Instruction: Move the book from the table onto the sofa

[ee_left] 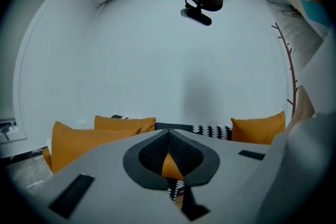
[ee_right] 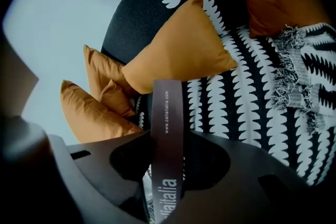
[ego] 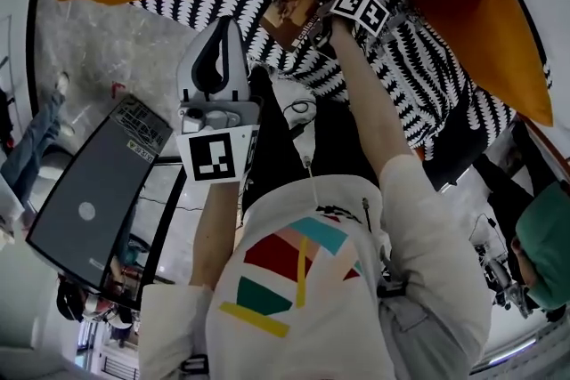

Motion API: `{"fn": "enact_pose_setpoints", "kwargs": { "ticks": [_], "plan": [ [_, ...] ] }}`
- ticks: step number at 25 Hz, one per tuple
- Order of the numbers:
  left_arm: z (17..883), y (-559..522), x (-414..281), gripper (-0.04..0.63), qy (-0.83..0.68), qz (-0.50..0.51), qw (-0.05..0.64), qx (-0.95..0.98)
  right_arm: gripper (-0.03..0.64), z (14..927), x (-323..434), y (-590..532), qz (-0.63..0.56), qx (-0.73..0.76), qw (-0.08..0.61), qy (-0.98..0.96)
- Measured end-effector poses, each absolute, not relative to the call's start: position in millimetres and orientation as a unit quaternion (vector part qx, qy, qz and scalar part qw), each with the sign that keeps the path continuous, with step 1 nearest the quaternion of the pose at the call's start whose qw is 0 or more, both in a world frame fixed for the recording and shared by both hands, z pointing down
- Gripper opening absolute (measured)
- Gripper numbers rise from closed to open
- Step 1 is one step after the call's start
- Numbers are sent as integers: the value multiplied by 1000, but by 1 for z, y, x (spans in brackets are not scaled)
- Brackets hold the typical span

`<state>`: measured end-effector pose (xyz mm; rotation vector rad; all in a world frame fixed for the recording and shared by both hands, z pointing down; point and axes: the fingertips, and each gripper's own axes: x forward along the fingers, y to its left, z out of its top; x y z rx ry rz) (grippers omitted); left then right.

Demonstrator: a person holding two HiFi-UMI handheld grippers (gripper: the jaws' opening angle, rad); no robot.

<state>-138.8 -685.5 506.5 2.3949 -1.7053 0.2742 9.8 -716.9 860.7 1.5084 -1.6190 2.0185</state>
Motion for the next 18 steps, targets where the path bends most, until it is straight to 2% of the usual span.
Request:
{"fn": "enact_pose_setpoints", "kwargs": {
  "ticks": [4, 5, 7, 8, 13, 18],
  "plan": [
    [510, -685, -144, 3, -575, 92, 88, 808, 166, 858, -7, -718, 672, 446, 43, -589],
    [508, -684, -144, 3, -575, 89, 87, 809, 209, 858, -9, -718, 677, 433, 40, -594],
    [505, -681, -142, 3, -572, 84, 91, 811, 354, 860, -4, -715, 685, 431, 49, -585],
    [503, -681, -139, 3, -572, 83, 91, 811, 377, 861, 4, -714, 681, 444, 59, -579],
    [491, -679, -130, 3, -575, 82, 75, 811, 394, 857, 50, -707, 597, 536, 124, -584],
    [473, -670, -123, 3, -581, 62, 66, 809, 394, 815, 71, -709, 538, 554, 131, -622]
  ]
}}
